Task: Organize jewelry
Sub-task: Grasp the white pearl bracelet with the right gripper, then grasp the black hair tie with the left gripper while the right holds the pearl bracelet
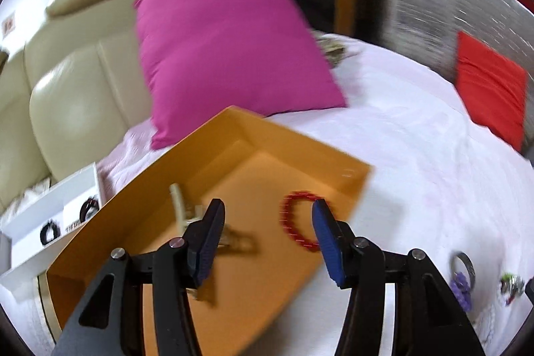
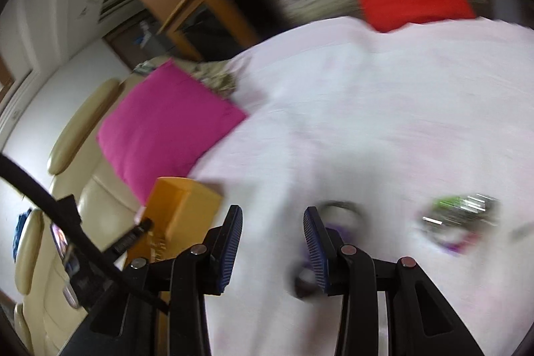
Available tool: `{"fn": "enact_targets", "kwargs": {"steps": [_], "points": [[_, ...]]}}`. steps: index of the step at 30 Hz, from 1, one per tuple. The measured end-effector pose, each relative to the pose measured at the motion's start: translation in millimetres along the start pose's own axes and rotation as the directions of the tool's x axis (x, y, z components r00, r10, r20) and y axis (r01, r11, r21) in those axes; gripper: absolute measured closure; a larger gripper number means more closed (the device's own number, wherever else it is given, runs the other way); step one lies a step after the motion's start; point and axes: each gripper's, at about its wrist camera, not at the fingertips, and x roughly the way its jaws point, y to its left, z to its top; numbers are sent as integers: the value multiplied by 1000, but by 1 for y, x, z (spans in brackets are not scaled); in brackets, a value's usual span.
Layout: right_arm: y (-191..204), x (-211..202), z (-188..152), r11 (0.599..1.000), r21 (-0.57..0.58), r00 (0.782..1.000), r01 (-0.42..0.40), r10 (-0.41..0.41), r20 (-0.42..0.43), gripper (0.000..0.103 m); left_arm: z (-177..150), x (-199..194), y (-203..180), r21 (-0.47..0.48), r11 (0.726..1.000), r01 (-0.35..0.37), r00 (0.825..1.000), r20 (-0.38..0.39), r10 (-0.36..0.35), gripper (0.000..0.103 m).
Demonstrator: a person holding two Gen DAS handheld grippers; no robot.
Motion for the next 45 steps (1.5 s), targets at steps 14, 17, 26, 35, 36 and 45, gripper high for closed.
{"fn": "enact_targets", "kwargs": {"steps": [14, 17, 26, 35, 36, 45], "points": [[-81, -9, -27, 992, 111, 991, 62, -49, -121, 62, -42, 0, -102, 244, 949, 200, 974, -154, -165, 43], [-71, 2, -34, 994, 36, 983, 106, -100, -154, 62, -47, 2, -108, 254, 943, 216, 969, -176, -174, 43], [-36, 23, -64, 936, -243, 954, 253, -284, -101, 84, -50, 7, -109, 252, 938, 237, 959, -215, -185, 43], [-29, 2, -55, 908, -266, 944, 324, -329, 26, 93, -51, 11, -97, 235, 913, 333, 926, -267, -269, 43], [-33, -1, -51, 911, -246, 942, 331, -334, 30, 93, -51, 12, -96, 232, 907, 351, 918, -276, -285, 43], [-73, -27, -28, 954, -38, 955, 296, -296, 1, 92, -63, 3, -121, 277, 806, 524, 835, -356, -420, 42]]}}
